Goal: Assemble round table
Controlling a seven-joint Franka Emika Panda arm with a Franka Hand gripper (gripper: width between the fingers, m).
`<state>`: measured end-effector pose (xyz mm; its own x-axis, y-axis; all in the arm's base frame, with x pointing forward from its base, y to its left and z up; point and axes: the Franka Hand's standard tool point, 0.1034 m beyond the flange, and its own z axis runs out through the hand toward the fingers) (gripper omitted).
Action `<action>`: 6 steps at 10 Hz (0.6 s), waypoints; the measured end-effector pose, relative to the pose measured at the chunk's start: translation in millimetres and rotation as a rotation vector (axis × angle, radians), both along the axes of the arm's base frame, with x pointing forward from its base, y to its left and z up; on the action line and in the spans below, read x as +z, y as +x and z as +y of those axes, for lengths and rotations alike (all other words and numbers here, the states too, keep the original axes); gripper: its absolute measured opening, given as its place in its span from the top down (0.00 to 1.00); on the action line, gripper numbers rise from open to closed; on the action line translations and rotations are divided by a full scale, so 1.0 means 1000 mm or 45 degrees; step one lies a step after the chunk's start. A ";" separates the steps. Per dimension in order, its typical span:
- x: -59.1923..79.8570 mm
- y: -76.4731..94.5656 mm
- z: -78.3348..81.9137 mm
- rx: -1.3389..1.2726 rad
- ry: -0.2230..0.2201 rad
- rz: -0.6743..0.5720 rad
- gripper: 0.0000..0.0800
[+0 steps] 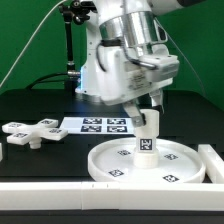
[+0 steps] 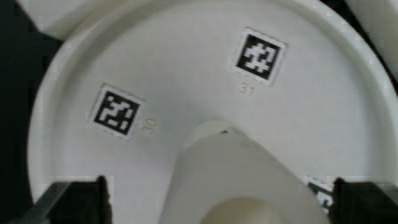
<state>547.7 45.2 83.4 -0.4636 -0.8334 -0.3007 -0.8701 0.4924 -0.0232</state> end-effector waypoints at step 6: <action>0.000 0.000 0.002 0.542 -0.075 -0.101 0.19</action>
Offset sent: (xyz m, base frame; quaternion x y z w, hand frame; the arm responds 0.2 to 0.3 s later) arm 0.0000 0.0000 0.0000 0.0000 0.0000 -0.1938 0.9810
